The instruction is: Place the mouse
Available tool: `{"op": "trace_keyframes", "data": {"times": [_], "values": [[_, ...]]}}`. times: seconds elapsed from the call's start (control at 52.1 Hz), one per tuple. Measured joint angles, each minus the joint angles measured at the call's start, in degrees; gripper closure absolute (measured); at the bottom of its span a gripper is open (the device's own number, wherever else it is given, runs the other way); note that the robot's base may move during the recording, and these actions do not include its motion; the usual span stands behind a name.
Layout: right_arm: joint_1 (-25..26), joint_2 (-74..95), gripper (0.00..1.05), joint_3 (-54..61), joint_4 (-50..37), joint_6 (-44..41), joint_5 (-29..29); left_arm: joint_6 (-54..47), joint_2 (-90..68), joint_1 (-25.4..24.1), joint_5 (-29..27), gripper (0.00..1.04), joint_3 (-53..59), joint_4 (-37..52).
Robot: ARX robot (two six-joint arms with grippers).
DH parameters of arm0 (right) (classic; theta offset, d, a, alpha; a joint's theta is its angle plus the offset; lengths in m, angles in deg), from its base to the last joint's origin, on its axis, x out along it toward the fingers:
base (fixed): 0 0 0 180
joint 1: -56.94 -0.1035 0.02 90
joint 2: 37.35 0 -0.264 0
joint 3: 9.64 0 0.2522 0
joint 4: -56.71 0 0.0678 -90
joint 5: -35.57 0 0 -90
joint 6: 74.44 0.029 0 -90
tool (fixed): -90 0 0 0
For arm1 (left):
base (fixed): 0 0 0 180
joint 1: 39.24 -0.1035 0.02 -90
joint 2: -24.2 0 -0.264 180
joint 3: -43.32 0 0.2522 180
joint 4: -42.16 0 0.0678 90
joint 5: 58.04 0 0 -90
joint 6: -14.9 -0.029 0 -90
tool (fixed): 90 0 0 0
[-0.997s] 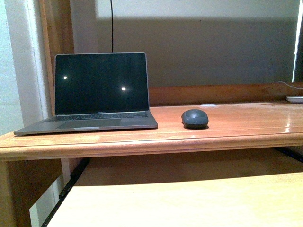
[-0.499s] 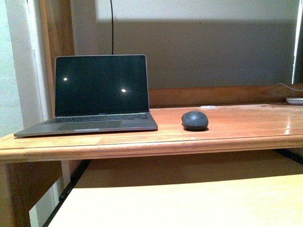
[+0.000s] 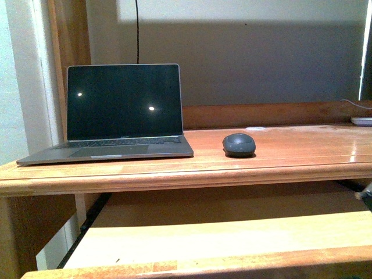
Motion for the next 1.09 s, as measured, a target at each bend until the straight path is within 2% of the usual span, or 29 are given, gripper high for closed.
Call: {"op": "trace_keyframes", "data": {"times": [0.268,0.403,0.518,0.633,0.825,1.093], "values": [[-2.4,12.9,0.07,-14.5,0.6,0.4,4.6,0.0,0.0,0.0,0.0,0.08,0.0,0.0],[-3.5,19.1,0.07,-23.4,3.6,0.8,5.4,0.0,0.0,0.0,0.0,0.08,0.0,0.0],[-4.6,26.2,0.07,-32.6,6.1,0.7,8.5,0.0,0.0,0.0,0.0,0.08,0.0,0.0],[-5.0,29.8,0.07,-37.5,7.8,1.0,9.5,0.0,0.0,0.0,0.0,0.08,0.0,0.0],[-5.0,27.8,0.07,-34.2,5.2,1.6,8.3,0.0,0.0,0.0,0.0,0.08,0.0,0.0],[-3.3,14.5,0.07,-20.6,1.9,1.9,4.0,0.0,0.0,0.0,0.0,0.08,0.0,0.0]]}}
